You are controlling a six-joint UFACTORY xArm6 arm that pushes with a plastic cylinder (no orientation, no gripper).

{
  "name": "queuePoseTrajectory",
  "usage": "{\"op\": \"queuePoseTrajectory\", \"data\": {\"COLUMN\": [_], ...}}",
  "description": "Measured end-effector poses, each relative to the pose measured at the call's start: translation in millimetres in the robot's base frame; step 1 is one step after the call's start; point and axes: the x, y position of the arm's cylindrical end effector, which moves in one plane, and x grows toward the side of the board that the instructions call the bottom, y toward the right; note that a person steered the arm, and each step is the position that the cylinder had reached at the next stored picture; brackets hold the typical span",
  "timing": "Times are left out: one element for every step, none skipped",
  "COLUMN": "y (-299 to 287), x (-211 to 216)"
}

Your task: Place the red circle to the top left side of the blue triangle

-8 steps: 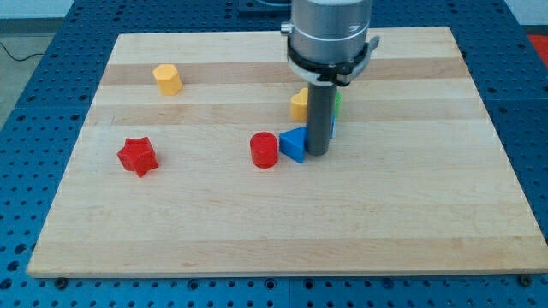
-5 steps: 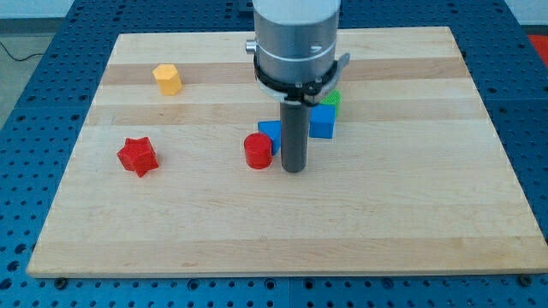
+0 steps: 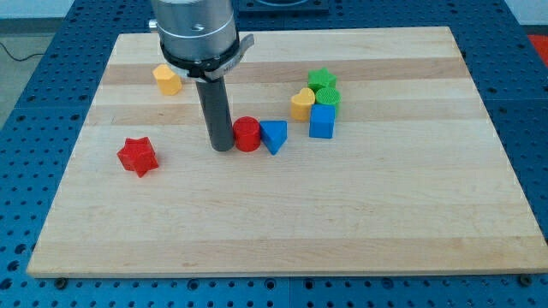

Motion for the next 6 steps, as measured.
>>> {"op": "queuePoseTrajectory", "data": {"y": [0,0,0,-13,-26,-29], "x": [-2,-21,-41,-34,-13,7]}}
